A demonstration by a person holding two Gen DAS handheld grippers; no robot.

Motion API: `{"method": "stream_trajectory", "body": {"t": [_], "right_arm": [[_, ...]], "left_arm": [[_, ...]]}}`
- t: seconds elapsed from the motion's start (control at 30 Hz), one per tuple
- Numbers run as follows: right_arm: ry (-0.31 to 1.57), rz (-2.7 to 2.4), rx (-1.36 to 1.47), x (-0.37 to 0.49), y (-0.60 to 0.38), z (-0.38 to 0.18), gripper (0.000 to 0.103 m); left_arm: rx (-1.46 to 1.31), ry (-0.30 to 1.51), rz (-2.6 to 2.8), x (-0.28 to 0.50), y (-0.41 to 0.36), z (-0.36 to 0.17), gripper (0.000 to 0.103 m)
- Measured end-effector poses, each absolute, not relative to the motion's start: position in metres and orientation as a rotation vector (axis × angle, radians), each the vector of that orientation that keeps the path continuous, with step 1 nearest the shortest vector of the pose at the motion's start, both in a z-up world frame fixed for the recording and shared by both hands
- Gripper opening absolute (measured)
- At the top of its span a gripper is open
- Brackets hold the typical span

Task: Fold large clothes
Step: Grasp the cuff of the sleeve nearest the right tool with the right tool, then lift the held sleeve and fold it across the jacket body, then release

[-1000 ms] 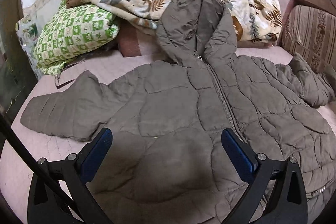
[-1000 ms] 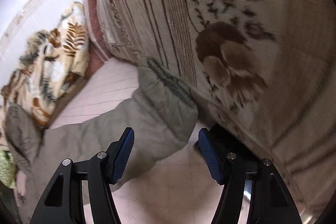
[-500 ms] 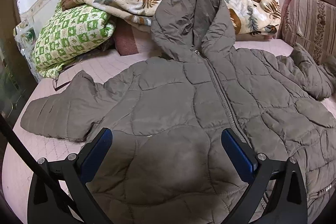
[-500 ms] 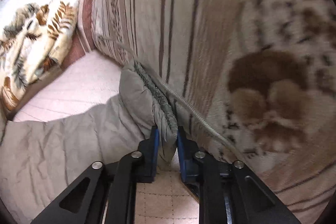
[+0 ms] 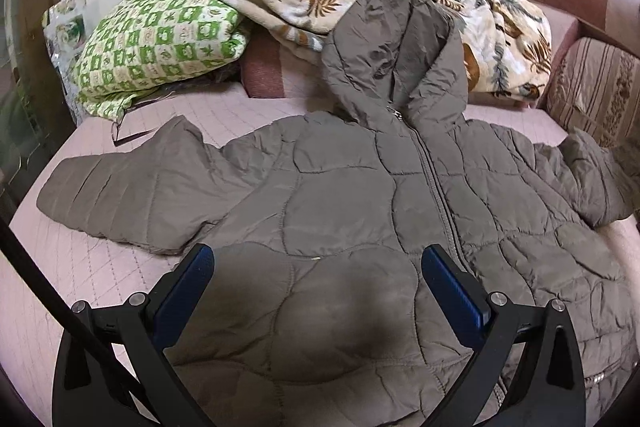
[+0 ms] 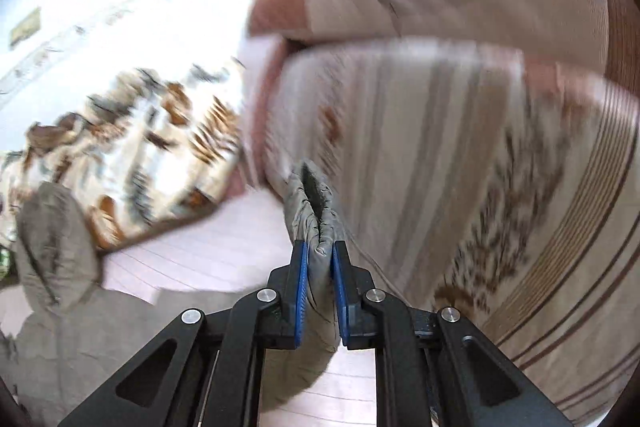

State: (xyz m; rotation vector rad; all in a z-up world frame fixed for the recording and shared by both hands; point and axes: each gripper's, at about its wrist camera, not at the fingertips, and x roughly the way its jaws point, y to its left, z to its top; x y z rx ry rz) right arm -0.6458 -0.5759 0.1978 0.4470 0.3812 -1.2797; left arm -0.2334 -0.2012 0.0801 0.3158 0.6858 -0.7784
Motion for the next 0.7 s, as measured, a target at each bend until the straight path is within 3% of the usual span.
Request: {"method": "stream_trajectory", "body": {"t": [0.33,0.7], "right_arm": [[0.31,-1.109,0.308,-0.546,-0.496,0.311,0.013],[0.31,-0.972,0.198,-0.454,-0.42,0.35,0.009]], "left_arm": [[0.251,0.702,-0.765,-0.22,-0.182,0.088,0.103],[0.209,0.721,-0.745,-0.203,-0.16,0.088,0.103]]}}
